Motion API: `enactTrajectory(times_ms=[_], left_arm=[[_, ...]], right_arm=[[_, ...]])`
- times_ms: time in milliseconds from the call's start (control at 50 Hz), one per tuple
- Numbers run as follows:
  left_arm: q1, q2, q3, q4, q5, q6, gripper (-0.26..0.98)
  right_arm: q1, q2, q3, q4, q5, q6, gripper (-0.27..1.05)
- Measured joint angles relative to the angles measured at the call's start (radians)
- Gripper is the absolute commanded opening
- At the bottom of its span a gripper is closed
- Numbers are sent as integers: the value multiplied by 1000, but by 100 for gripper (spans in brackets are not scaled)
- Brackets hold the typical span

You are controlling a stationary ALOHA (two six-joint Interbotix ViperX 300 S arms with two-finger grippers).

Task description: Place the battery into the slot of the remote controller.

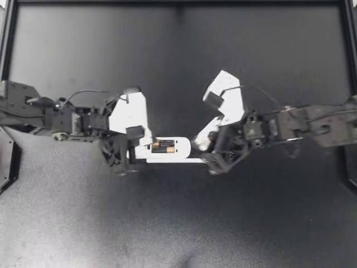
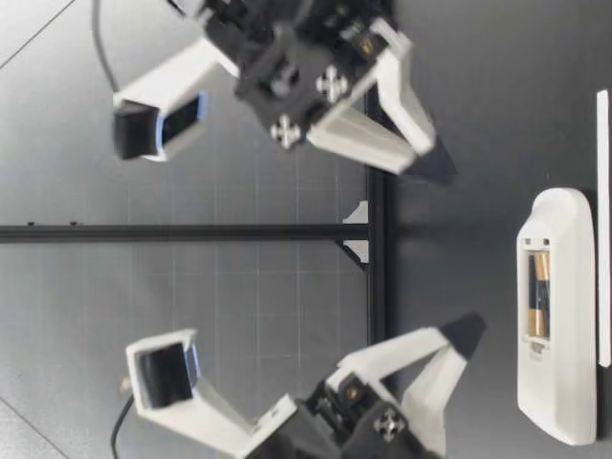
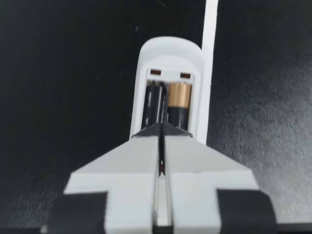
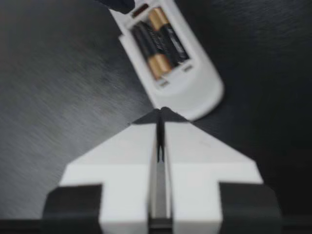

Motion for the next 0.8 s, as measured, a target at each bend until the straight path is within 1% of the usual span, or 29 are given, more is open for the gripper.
enactTrajectory(times_ms=[140,320,640,800], left_arm=[[-6,43,-35,0,0,0,-18],[-28,103,-77,0,0,0,-18],[-34,184,-129,0,-9,2,-18],[-35,170,-120,-2,-6,-3,-18]], right_arm=[[0,-11,17,-18,38,-28,-13],[0,-9,23,-20,35,-28,-13],[0,-11,25,-20,-2,-26,-13],[0,-9,23,-32,-43,-34,-13]])
